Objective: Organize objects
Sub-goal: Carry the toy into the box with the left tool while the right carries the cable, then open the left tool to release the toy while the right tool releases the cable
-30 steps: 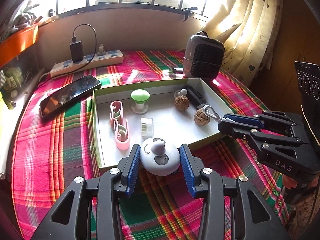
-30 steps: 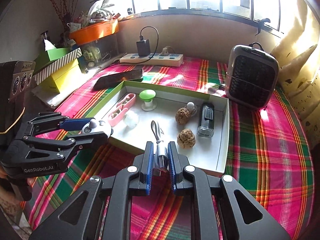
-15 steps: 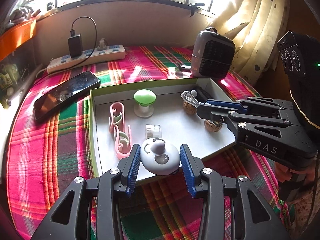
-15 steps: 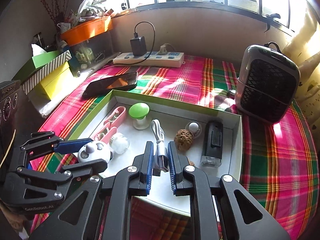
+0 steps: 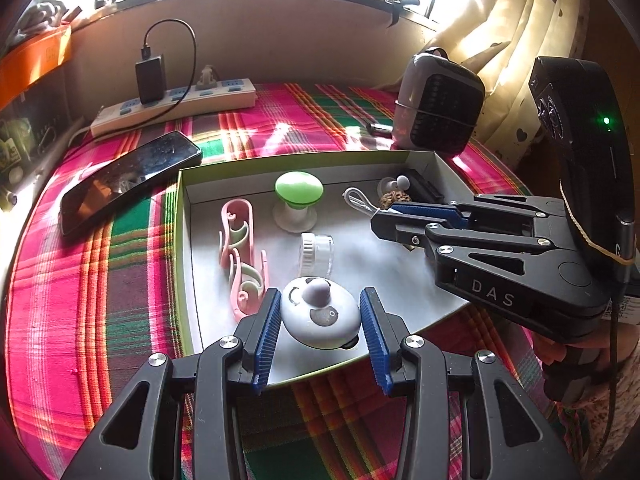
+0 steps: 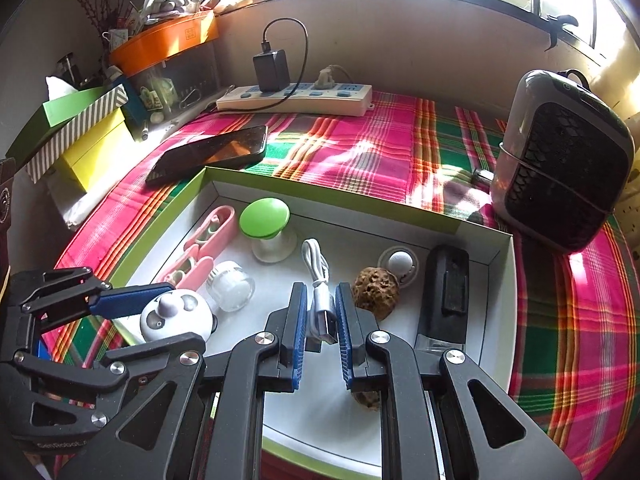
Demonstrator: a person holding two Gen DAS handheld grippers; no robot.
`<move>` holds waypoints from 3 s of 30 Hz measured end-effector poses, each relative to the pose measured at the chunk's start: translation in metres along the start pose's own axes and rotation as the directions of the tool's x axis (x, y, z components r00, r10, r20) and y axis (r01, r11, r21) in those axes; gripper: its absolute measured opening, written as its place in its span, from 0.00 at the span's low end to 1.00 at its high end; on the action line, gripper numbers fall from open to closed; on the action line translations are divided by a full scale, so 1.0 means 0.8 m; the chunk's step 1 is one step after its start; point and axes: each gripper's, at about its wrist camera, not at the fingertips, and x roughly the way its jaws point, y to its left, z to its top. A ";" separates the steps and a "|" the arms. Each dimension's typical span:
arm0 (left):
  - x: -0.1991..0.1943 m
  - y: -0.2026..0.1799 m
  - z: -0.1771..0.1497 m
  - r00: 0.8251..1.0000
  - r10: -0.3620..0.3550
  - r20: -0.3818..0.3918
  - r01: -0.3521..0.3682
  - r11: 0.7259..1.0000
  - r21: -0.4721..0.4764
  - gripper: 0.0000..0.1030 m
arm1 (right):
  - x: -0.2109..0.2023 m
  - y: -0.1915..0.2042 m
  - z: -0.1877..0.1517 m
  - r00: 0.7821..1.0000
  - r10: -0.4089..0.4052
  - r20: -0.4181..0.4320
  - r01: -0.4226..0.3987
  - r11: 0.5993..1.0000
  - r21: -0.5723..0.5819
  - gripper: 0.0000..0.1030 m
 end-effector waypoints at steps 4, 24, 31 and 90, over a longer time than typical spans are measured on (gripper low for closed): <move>0.003 0.002 0.001 1.000 -0.002 -0.004 0.002 1.000 -0.005 0.38 | 0.008 0.004 0.000 1.000 -0.006 -0.016 0.006 1.000 -0.017 0.15; 0.007 0.002 0.001 1.000 -0.003 -0.009 0.003 1.000 -0.009 0.38 | 0.018 0.006 -0.003 0.999 -0.026 -0.030 0.025 0.999 -0.034 0.15; 0.007 0.002 0.001 1.000 -0.003 -0.009 0.003 1.000 -0.009 0.38 | 0.017 0.009 -0.004 0.999 -0.032 -0.031 0.031 0.999 -0.035 0.15; -0.083 -0.033 -0.087 0.957 0.276 0.084 -0.273 0.961 -0.052 0.38 | -0.099 0.028 -0.116 0.985 -0.165 0.040 0.160 0.981 0.106 0.52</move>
